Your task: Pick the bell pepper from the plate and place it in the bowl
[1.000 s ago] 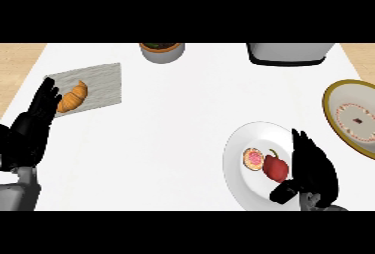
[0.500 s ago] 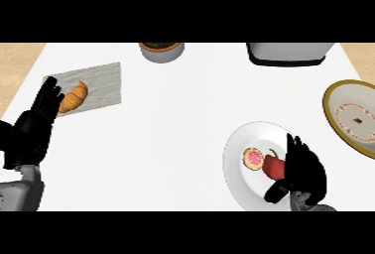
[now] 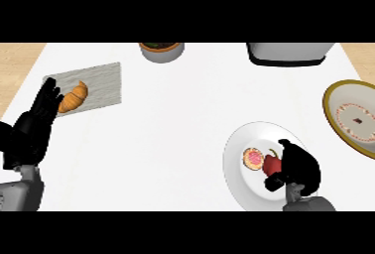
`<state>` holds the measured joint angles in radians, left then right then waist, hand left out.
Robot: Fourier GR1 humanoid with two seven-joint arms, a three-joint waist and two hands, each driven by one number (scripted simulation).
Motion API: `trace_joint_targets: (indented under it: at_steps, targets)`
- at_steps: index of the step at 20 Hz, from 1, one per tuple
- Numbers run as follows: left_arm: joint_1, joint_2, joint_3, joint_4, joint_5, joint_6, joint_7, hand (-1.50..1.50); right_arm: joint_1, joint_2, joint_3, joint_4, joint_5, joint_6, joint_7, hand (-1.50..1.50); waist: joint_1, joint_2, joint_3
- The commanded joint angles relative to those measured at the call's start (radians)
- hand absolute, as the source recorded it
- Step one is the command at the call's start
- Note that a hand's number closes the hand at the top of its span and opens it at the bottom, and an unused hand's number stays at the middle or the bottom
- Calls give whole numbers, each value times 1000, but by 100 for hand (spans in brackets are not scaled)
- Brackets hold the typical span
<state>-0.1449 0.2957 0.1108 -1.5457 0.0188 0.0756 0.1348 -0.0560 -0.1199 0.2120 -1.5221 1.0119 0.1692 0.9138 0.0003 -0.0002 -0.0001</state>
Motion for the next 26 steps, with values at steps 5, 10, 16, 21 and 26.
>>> trace_joint_targets:
  at_steps: [5, 10, 16, 21, 26]
  targets:
    - [28, -7, 13, -58, -14, -21, 37, 0, -27, 17, -20, 207, 2, -147, -200, 150, 4, 0, 1]
    - [9, -49, 23, 22, -44, -5, -41, 0, -44, -8, -61, 126, -16, -69, -186, 150, -1, 0, 0]
    - [-10, -13, 33, -16, -16, -40, 16, 0, -23, -169, 8, 178, -65, -29, -564, 150, 8, -2, 2]
    - [21, -35, 25, -4, -28, -28, -27, 0, 6, -331, 119, 87, -91, 23, -922, 150, 1, -4, 1]
    - [-44, -68, 2, 36, -72, 18, -3, 0, 44, -416, 22, 7, -115, -79, -1062, 150, -12, -1, 0]
